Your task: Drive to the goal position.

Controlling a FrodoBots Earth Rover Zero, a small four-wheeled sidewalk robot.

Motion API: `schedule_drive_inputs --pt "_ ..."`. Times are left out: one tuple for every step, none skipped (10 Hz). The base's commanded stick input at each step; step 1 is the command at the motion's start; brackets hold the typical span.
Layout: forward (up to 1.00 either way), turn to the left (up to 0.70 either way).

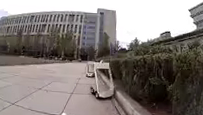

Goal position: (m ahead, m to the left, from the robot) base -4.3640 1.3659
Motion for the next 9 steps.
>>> schedule_drive_inputs --pt "0.06 0.00" --pt "0.06 0.00" --pt "0.06 0.00" --pt "0.06 0.00" --pt "0.06 0.00" --pt "0.06 0.00" --pt "0.06 0.00" --pt "0.06 0.00" --pt "0.06 0.00"
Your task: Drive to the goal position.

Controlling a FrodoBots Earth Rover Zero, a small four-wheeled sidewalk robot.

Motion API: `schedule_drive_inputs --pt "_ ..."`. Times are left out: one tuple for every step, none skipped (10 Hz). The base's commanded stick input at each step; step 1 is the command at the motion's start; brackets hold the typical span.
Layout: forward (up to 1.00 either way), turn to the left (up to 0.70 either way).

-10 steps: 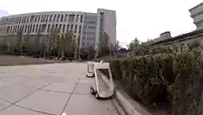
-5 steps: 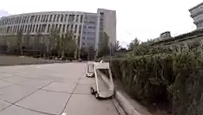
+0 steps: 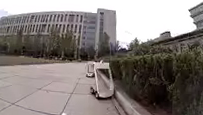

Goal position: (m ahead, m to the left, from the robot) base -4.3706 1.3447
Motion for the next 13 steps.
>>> schedule_drive_inputs --pt "0.06 0.00" --pt "0.06 0.00" --pt "0.06 0.00" --pt "0.06 0.00" --pt "0.06 0.00" --pt "0.06 0.00" --pt "0.06 0.00" --pt "0.06 0.00" --pt "0.06 0.00" --pt "0.06 0.00" --pt "0.06 0.00" --pt "0.06 0.00" --pt "0.06 0.00"
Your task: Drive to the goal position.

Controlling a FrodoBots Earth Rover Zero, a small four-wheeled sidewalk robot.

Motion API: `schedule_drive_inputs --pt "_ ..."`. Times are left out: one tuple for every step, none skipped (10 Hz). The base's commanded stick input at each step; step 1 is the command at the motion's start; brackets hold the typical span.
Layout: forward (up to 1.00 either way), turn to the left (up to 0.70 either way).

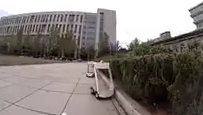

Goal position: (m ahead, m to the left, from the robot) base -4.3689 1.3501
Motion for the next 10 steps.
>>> schedule_drive_inputs --pt "0.06 0.00" --pt "0.06 0.00" --pt "0.06 0.00" --pt "0.06 0.00" --pt "0.06 0.00" --pt "0.06 0.00" --pt "0.06 0.00" --pt "0.06 0.00" --pt "0.06 0.00" --pt "0.06 0.00"
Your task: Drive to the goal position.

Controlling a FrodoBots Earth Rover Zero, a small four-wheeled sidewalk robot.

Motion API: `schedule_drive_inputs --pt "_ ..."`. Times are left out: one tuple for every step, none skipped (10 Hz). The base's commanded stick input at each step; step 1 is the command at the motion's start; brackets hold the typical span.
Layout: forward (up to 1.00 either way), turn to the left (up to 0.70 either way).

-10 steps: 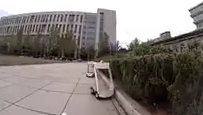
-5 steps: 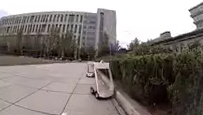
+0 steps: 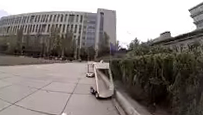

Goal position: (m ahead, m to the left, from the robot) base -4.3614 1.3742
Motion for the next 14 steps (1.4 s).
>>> schedule_drive_inputs --pt "0.06 0.00" --pt "0.06 0.00" --pt "0.06 0.00" --pt "0.06 0.00" --pt "0.06 0.00" --pt "0.06 0.00" --pt "0.06 0.00" --pt "0.06 0.00" --pt "0.06 0.00" --pt "0.06 0.00" --pt "0.06 0.00" --pt "0.06 0.00" --pt "0.06 0.00" --pt "0.06 0.00"
